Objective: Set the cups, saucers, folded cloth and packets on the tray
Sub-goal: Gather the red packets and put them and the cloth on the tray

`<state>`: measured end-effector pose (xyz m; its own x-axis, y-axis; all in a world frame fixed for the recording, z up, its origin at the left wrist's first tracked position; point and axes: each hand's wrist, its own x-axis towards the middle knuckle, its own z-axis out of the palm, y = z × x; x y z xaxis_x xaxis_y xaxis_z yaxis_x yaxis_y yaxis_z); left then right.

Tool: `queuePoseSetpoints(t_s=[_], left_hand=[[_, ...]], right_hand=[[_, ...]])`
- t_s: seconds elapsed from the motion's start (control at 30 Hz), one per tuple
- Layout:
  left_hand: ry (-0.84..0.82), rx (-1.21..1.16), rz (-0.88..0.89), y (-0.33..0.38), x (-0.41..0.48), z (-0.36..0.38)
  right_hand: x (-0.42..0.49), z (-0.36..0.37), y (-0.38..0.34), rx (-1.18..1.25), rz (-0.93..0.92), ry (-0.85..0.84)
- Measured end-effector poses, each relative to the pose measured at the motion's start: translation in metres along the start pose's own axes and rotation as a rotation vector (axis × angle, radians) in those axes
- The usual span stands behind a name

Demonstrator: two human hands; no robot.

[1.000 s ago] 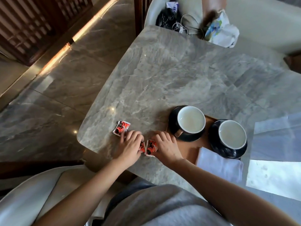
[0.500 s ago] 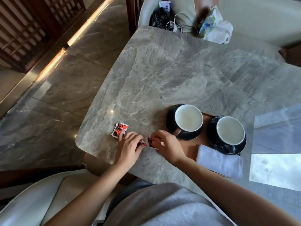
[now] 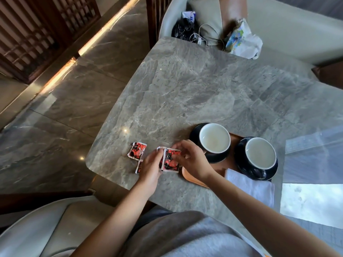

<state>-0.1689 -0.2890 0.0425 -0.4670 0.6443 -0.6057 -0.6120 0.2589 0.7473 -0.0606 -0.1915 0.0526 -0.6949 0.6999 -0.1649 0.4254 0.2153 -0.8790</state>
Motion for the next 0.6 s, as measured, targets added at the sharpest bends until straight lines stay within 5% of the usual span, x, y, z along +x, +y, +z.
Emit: queuePoseSetpoints(t_s=[0.27,0.47,0.6], left_hand=[[-0.138,-0.359,-0.376,-0.014,-0.013,-0.022],[-0.076,-0.431,-0.395,-0.026,-0.018,-0.048],[-0.04,-0.459,-0.373,-0.031,-0.023,-0.066]], right_hand=[[0.0,0.027,-0.004,-0.13,0.001,-0.124],[0.004,0.046,-0.01,-0.258,-0.079,-0.28],[0.019,0.061,-0.005,-0.263,-0.014,-0.231]])
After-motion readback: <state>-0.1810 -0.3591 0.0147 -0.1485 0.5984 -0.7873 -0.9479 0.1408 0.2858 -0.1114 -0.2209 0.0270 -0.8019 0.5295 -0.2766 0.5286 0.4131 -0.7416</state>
